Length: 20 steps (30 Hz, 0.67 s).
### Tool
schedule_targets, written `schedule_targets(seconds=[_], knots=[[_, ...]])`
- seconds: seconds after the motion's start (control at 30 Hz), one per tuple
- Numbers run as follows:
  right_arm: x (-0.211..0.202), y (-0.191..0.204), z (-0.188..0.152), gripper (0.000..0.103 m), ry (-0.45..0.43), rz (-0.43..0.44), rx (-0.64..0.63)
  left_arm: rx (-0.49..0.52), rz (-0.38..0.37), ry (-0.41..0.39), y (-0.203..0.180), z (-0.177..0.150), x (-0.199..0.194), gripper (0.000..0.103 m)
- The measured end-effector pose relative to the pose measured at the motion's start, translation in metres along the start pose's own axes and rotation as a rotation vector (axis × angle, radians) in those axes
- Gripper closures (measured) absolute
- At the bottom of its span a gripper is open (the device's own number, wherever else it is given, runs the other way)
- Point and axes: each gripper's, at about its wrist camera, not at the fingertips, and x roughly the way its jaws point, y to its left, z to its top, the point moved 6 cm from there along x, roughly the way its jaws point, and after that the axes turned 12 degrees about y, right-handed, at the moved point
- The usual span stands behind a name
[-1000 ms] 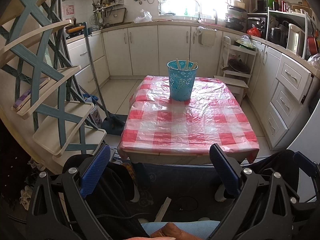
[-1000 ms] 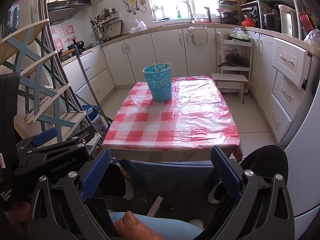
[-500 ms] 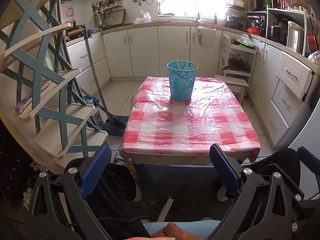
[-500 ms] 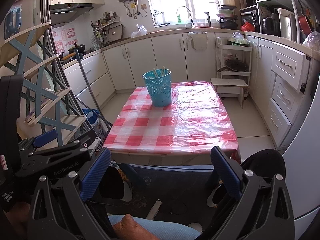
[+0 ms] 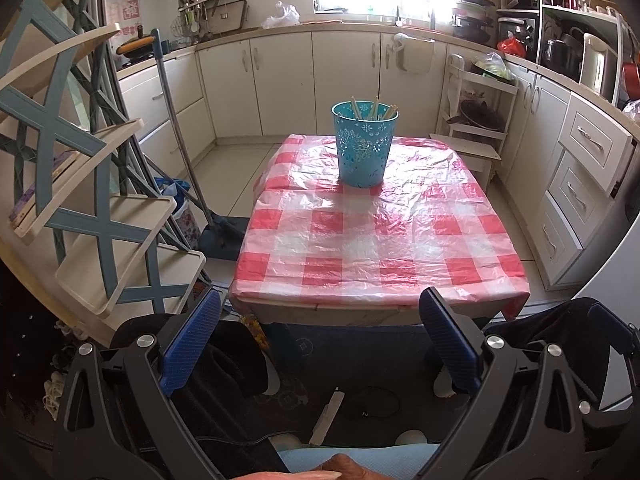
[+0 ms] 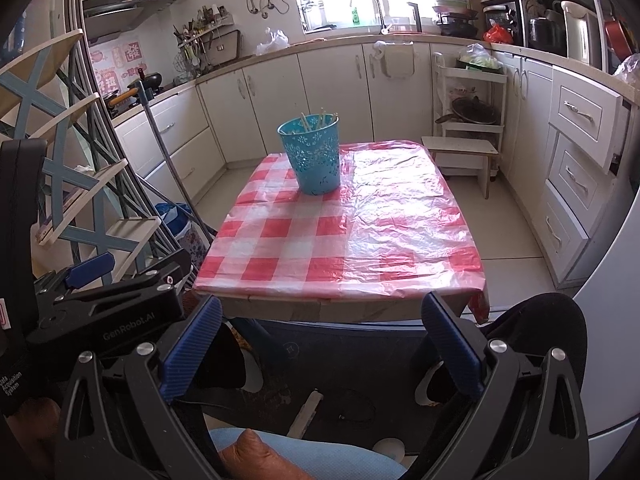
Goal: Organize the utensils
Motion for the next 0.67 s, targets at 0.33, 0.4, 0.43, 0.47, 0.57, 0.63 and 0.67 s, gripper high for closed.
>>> schedule_targets(seconds=[0.33, 0.4, 0.43, 0.47, 0.57, 0.63, 0.67], knots=[[0.039, -0.018, 0.017, 0.007, 0.055, -0.027, 0.034, 0.051, 0.001, -0.005, -0.012, 0.026, 0.029, 0.008], [0.048, -0.023, 0.023, 0.007, 0.06, -0.042, 0.039, 0.047, -0.009, 0.002, -0.014, 0.033, 0.036, 0.008], [0.055, -0.027, 0.028, 0.007, 0.061, -0.055, 0.042, 0.044, -0.01, 0.006, -0.014, 0.037, 0.039, 0.008], [0.06, -0.031, 0.032, 0.007, 0.061, -0.063, 0.044, 0.041, -0.015, 0.012, -0.015, 0.04, 0.043, 0.008], [0.088, -0.045, 0.05, 0.007, 0.062, -0.116, 0.039, 0.024, -0.036, 0.03, -0.014, 0.05, 0.059, 0.008], [0.115, -0.056, 0.065, 0.007, 0.073, -0.151, 0.029, 0.014, -0.051, 0.044, -0.013, 0.06, 0.073, 0.008], [0.128, -0.062, 0.073, 0.007, 0.082, -0.168, 0.024, 0.01, -0.055, 0.048, -0.013, 0.065, 0.079, 0.008]])
